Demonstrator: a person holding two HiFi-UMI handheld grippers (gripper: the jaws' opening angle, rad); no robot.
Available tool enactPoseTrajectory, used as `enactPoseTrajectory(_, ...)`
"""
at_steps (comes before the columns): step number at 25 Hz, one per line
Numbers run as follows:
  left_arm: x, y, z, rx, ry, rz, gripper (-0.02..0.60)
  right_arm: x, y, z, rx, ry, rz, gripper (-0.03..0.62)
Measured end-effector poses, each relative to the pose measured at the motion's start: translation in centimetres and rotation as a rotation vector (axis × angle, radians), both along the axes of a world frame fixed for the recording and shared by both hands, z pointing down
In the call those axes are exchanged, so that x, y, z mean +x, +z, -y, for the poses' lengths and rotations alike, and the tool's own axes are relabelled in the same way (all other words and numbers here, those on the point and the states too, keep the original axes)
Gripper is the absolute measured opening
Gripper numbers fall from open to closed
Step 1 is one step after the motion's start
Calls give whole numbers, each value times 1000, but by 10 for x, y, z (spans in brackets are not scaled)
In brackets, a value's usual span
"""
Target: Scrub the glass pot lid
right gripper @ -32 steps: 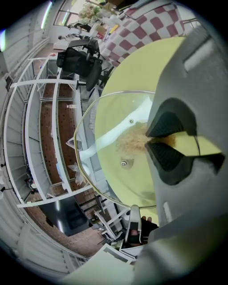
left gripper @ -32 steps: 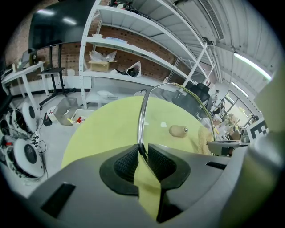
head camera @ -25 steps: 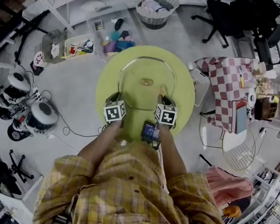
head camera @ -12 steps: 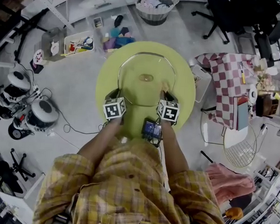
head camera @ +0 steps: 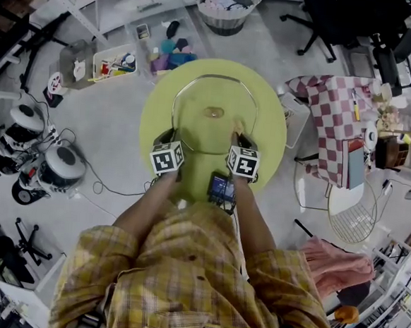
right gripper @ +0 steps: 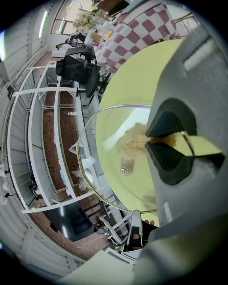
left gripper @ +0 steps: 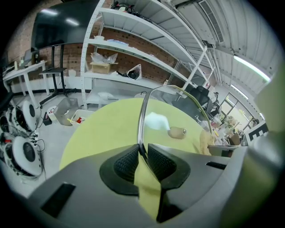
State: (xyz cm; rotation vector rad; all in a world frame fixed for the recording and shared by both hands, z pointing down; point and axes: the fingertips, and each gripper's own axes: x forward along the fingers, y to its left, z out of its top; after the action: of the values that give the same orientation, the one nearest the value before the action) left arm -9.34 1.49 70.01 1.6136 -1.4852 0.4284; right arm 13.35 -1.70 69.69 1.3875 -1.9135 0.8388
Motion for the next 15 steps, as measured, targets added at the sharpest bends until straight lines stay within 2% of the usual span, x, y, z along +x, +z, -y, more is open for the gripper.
enactPoseTrajectory(15,4,3,2,-13,-7,-9,58,-30,10,-15,-53,-14,43,38)
